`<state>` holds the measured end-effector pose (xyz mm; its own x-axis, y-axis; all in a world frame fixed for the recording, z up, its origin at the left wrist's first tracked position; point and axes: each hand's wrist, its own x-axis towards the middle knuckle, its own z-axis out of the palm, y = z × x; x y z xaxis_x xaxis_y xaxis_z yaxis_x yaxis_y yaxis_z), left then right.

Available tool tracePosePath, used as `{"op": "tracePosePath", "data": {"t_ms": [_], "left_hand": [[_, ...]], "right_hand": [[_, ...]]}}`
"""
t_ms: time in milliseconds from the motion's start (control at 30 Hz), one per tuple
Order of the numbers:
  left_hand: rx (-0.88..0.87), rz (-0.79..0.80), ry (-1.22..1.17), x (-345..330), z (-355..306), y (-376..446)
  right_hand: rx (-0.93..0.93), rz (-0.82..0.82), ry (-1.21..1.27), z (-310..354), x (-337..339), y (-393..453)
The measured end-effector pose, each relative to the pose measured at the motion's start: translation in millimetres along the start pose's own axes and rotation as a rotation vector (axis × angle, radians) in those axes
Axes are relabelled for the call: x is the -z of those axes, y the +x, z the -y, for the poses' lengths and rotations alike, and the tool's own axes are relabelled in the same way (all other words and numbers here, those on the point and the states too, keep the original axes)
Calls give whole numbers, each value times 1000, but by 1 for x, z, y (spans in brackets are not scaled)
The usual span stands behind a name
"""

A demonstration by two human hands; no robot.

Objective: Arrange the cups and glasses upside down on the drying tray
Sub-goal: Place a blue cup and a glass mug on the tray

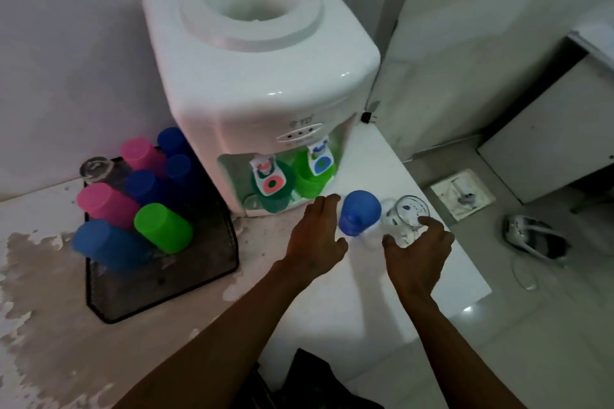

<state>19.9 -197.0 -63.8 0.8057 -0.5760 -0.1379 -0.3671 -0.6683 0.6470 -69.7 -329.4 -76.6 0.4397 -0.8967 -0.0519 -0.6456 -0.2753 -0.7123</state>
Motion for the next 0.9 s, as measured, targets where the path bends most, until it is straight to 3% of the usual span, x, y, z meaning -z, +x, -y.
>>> {"op": "tracePosePath", "data": {"t_ms": [167,500,767,900], "left_hand": [[13,47,124,-23,-12,35],[109,169,118,-40,-18,66],[85,65,-98,-31,-9,49],[102,-8,-193,-10,9,21]], "right_hand": [[-204,96,75,-22,-7,44],[-97,163,182,-40,-28,78],[-33,164,239,-40,-25,67],[10,240,316,-32,-24,35]]}}
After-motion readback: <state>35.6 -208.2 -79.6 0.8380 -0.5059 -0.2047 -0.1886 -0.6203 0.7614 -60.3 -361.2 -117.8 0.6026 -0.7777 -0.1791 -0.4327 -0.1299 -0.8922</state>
